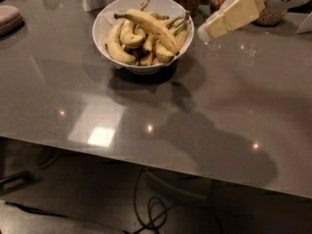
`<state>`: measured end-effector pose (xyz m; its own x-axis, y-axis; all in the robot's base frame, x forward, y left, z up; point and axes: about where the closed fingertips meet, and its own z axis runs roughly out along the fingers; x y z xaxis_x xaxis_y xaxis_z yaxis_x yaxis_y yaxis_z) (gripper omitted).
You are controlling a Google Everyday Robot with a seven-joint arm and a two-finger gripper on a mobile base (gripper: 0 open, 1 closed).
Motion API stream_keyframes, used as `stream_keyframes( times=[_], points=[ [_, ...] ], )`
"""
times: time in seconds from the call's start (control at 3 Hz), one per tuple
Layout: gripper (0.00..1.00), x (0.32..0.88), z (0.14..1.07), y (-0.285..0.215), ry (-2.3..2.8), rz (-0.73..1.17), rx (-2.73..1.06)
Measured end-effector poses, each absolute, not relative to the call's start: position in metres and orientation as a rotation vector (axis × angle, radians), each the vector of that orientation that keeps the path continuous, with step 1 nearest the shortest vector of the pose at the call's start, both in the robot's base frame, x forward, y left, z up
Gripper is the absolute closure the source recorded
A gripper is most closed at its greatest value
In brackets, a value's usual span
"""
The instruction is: Pick banana from white bowl
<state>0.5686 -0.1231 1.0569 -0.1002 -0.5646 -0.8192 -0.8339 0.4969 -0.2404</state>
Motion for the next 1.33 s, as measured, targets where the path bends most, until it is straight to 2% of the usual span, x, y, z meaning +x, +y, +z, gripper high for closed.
stream_keyframes(
  times=[0.33,0.67,1.33],
  points=[
    [0.0,0.615,1.063,-0.071,1.685,0.482,-1.194],
    [0.0,0.616,1.063,-0.071,1.685,0.482,-1.195],
    [0.0,0.653,1.048,-0.039,1.577,0.429,-1.337]
  ],
)
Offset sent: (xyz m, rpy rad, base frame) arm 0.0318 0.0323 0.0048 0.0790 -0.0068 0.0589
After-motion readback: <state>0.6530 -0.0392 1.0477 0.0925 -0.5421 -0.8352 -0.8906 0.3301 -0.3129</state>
